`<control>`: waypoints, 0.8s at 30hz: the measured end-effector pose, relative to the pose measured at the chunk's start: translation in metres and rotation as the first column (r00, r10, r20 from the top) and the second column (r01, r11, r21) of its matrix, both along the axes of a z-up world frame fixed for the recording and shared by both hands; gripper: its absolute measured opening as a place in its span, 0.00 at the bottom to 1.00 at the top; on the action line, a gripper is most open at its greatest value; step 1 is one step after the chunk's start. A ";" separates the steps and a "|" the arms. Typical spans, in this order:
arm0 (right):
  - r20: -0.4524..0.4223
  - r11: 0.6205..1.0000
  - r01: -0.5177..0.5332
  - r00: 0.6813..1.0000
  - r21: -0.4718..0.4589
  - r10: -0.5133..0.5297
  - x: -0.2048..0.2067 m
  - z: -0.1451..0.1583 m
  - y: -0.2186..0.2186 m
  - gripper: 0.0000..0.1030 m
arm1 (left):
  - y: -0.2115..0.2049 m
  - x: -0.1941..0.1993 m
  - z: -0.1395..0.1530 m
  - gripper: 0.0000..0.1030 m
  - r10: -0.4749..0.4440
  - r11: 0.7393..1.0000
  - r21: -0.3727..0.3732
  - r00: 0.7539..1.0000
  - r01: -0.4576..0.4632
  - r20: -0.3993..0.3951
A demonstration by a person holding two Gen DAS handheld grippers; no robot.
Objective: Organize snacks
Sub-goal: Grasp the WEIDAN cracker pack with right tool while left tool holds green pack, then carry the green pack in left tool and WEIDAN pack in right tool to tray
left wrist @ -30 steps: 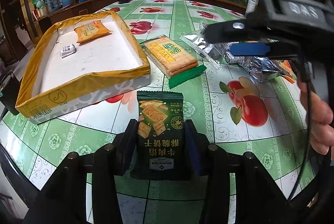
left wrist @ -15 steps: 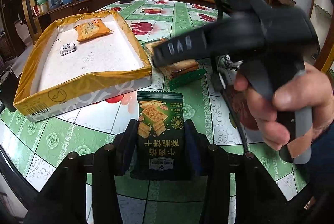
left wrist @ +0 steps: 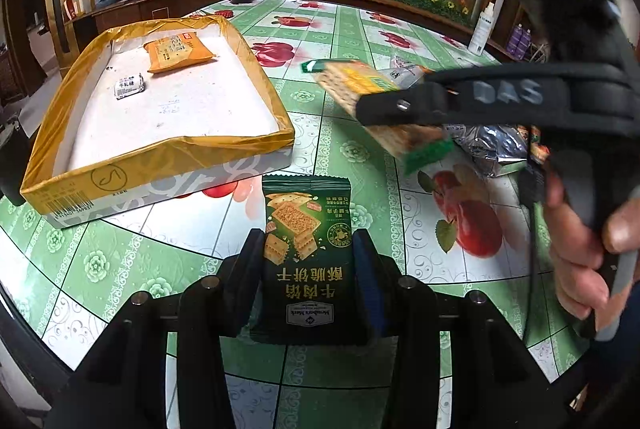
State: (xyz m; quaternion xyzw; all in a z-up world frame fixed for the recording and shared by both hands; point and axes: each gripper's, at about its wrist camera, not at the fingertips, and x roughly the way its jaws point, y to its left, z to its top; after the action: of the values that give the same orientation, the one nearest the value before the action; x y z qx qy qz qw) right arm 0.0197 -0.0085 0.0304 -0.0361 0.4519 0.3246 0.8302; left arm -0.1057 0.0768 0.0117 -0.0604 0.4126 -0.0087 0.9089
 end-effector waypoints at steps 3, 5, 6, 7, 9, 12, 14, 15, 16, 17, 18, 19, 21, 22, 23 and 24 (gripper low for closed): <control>-0.027 1.000 0.004 1.000 0.031 -0.004 -0.004 -0.003 -0.011 0.46 | -0.003 0.001 0.001 0.41 -0.002 1.000 0.001 1.000 0.002 -0.002; -0.041 0.999 0.007 0.999 0.047 -0.005 -0.005 -0.003 -0.015 0.46 | -0.003 0.001 0.001 0.41 -0.003 1.000 -0.011 1.000 0.003 -0.001; -0.044 0.999 0.007 0.999 0.054 -0.004 -0.004 -0.003 -0.015 0.46 | -0.003 0.000 0.001 0.41 -0.006 1.000 -0.015 1.000 0.006 -0.001; -0.044 0.998 0.007 0.999 0.057 -0.004 -0.004 -0.002 -0.015 0.46 | -0.003 -0.001 0.002 0.41 -0.006 1.000 -0.017 1.000 0.006 0.001; -0.040 0.998 0.007 0.999 0.068 -0.004 -0.005 -0.001 -0.015 0.46 | -0.002 -0.002 0.004 0.41 -0.010 1.000 -0.023 1.000 0.010 0.008; -0.026 0.997 0.007 1.000 0.073 -0.005 -0.007 0.001 -0.015 0.46 | -0.001 -0.007 0.008 0.41 -0.017 0.999 -0.029 1.000 0.017 0.027; -0.018 0.997 0.008 1.000 0.073 -0.007 -0.008 0.002 -0.015 0.46 | 0.000 -0.008 0.010 0.41 -0.018 0.999 -0.035 0.999 0.019 0.033; -0.018 0.997 0.010 1.000 0.075 -0.008 -0.008 0.002 -0.016 0.46 | 0.000 -0.009 0.010 0.41 -0.020 0.999 -0.039 0.999 0.021 0.034; -0.019 0.997 0.013 1.000 0.078 -0.012 -0.008 0.002 -0.017 0.46 | 0.000 -0.009 0.011 0.41 -0.020 0.999 -0.041 0.999 0.021 0.036; -0.021 0.996 0.015 1.000 0.083 -0.013 -0.008 0.002 -0.018 0.46 | 0.000 -0.010 0.011 0.41 -0.019 0.999 -0.043 0.999 0.021 0.038; -0.021 0.996 0.016 1.000 0.084 -0.014 -0.008 0.002 -0.018 0.46 | 0.001 -0.011 0.012 0.41 -0.019 0.999 -0.047 0.999 0.021 0.040; -0.020 0.996 0.016 1.000 0.085 -0.015 -0.009 0.002 -0.019 0.46 | 0.001 -0.011 0.013 0.41 -0.019 0.999 -0.049 0.999 0.021 0.041; -0.018 0.996 0.016 1.000 0.087 -0.015 -0.010 0.003 -0.019 0.46 | 0.001 -0.012 0.014 0.41 -0.018 0.999 -0.050 0.999 0.020 0.044; -0.018 0.996 0.016 1.000 0.089 -0.015 -0.010 0.003 -0.020 0.46 | 0.001 -0.012 0.015 0.41 -0.018 0.998 -0.051 0.999 0.021 0.046; -0.017 0.996 0.016 1.000 0.091 -0.015 -0.010 0.004 -0.020 0.46 | 0.001 -0.013 0.016 0.41 -0.018 0.998 -0.051 0.999 0.020 0.048; -0.016 0.996 0.016 1.000 0.092 -0.015 -0.010 0.004 -0.020 0.46 | 0.001 -0.013 0.017 0.41 -0.018 0.998 -0.052 0.999 0.020 0.051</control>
State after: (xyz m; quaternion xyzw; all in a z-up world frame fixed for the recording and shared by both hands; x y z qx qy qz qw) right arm 0.0094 -0.0288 0.0344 0.0079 0.4429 0.3389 0.8300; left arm -0.1192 0.0774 0.0282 -0.0800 0.3898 -0.0296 0.9170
